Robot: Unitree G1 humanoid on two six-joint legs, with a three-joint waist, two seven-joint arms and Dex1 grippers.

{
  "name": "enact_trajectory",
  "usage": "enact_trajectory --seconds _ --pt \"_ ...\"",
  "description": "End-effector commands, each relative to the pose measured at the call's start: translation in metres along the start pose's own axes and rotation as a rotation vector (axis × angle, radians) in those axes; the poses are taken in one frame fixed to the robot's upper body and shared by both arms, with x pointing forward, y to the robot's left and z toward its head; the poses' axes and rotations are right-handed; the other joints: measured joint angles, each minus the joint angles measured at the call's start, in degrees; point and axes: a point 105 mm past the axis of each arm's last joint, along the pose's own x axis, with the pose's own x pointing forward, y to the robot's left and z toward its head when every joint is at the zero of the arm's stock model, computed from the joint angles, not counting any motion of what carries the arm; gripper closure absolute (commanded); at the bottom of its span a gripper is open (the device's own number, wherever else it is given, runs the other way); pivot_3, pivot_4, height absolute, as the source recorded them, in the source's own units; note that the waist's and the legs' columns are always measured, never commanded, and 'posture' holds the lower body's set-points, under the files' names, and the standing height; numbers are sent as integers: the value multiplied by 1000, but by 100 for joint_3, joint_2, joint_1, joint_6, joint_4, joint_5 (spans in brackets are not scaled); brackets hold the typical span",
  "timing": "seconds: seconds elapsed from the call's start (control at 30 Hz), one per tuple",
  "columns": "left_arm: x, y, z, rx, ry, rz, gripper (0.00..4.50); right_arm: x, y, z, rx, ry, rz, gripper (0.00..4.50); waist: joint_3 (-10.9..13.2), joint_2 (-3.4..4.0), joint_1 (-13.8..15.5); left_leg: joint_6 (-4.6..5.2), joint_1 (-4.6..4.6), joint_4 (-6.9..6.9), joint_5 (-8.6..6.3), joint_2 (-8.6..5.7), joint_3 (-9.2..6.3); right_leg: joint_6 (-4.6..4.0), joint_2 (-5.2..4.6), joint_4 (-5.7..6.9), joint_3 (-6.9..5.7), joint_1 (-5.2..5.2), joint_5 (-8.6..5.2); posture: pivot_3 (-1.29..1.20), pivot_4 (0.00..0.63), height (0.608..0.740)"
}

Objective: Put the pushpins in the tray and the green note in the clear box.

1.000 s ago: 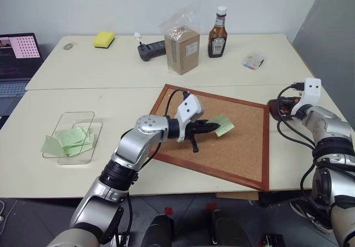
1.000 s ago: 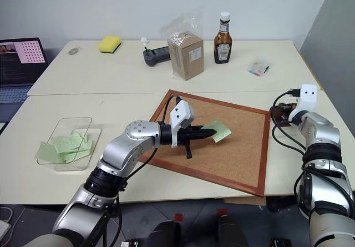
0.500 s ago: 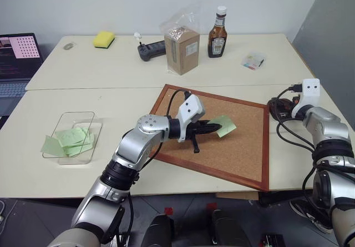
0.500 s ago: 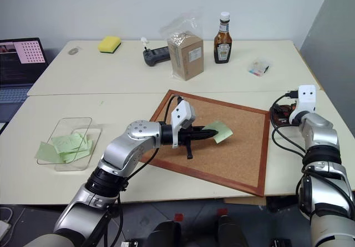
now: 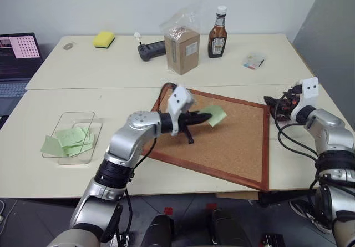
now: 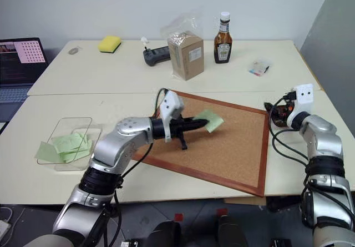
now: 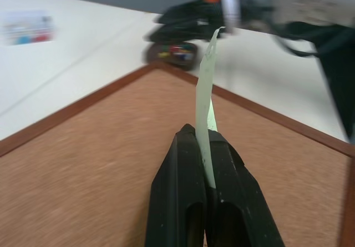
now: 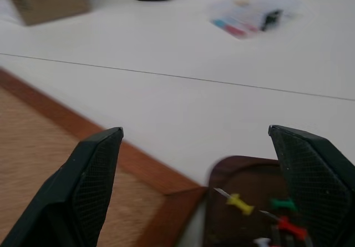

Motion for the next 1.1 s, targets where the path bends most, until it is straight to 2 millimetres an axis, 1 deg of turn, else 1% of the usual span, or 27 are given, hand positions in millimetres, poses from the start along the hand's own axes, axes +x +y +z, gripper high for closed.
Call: enact_trajectory --seconds 0.03,0.1,0.13,0.2,0.23,0.27,0.33,0.4,0.47,0.5,0.6,0.7,0.77,0.83,0.87,0.97,1.0,1.1 --pt "-35 30 29 3 -86 227 4500 -15 63 54 -42 -164 305 38 0 1 -7 0 0 0 0 0 -1 0 0 1 0 0 0 0 150 740" --pt "-62 45 31 -16 -89 374 4500 -24 102 63 -83 -187 465 38 0 2 -26 0 0 0 0 3 -13 1 1 1 -4 1 0 0 150 740" --pt "-74 51 32 -15 -84 446 4500 -28 119 65 -90 -194 530 38 0 2 -40 0 2 -1 0 4 -25 1 2 2 -4 1 0 0 150 740" --pt "-105 64 35 -19 -96 622 4500 -36 151 71 -107 -213 656 38 0 2 -40 0 2 -2 -1 8 -47 1 2 0 -9 2 -1 0 150 740" --pt "-124 72 36 -19 -101 735 4500 -40 166 73 -104 -224 715 38 0 1 -25 0 3 -1 0 7 -55 1 3 1 -14 4 -1 0 150 740" --pt "-140 77 36 -16 -102 824 4500 -43 177 75 -99 -232 757 38 0 1 -15 -1 2 1 0 4 -62 1 3 0 -20 7 -1 0 150 740" --pt "-178 86 32 -11 -94 1026 4500 -48 199 80 -101 -251 850 38 0 0 16 -1 0 4 0 3 -66 1 2 0 -20 8 -1 0 150 740" --pt "-208 87 26 -11 -79 1176 4500 -52 213 84 -101 -265 913 38 0 0 33 -1 1 4 0 1 -64 1 0 -3 -19 8 -1 0 150 740" --pt "-231 85 18 -13 -61 1291 4500 -53 220 86 -90 -271 948 38 0 0 63 -1 0 3 0 -1 -66 1 -2 -5 -21 8 -1 0 150 740" --pt "-239 83 12 -29 -52 1327 4500 -53 223 85 -84 -269 967 38 -1 -1 78 -2 0 3 0 -2 -65 1 -2 -5 -20 8 0 0 150 740" --pt "-257 76 -8 -64 -14 1441 4500 -50 227 78 -83 -257 994 38 -4 -7 115 -2 0 3 0 -2 -68 1 -4 -7 -24 10 0 0 150 740" --pt "-266 70 -21 -138 -20 1508 4500 -48 227 75 -84 -250 1000 38 -7 -16 149 -2 -4 6 0 -8 -70 1 -9 -9 -26 10 0 0 150 740" --pt "-265 67 -30 -199 -26 1504 4100 -48 226 75 -84 -249 1000 0 -9 -20 149 -2 -4 6 0 -7 -69 1 -9 -9 -28 10 0 0 150 740" --pt "-263 66 -37 -241 -27 1488 3865 -47 226 74 -85 -248 999 0 -9 -20 142 -2 -2 5 0 -5 -67 1 -7 -7 -27 10 0 0 150 740" --pt "-263 66 -39 -245 -23 1486 3568 -47 226 74 -85 -247 997 0 -9 -20 136 -2 -1 5 0 -4 -67 1 -6 -7 -28 10 0 0 150 740" --pt "-263 67 -41 -250 -20 1477 2967 -46 225 73 -87 -248 983 0 -9 -20 111 -2 -1 3 0 -1 -63 0 -4 -6 -31 10 0 0 150 740" --pt "-262 67 -40 -250 -21 1475 2674 -45 225 73 -87 -248 978 0 -9 -20 109 -2 -1 3 0 -1 -61 0 -3 -6 -31 10 0 0 150 740" --pt "-261 68 -40 -250 -20 1464 2172 -45 224 72 -86 -246 963 0 -9 -20 106 -2 -1 3 0 -1 -53 0 -2 -6 -29 10 0 0 150 740"
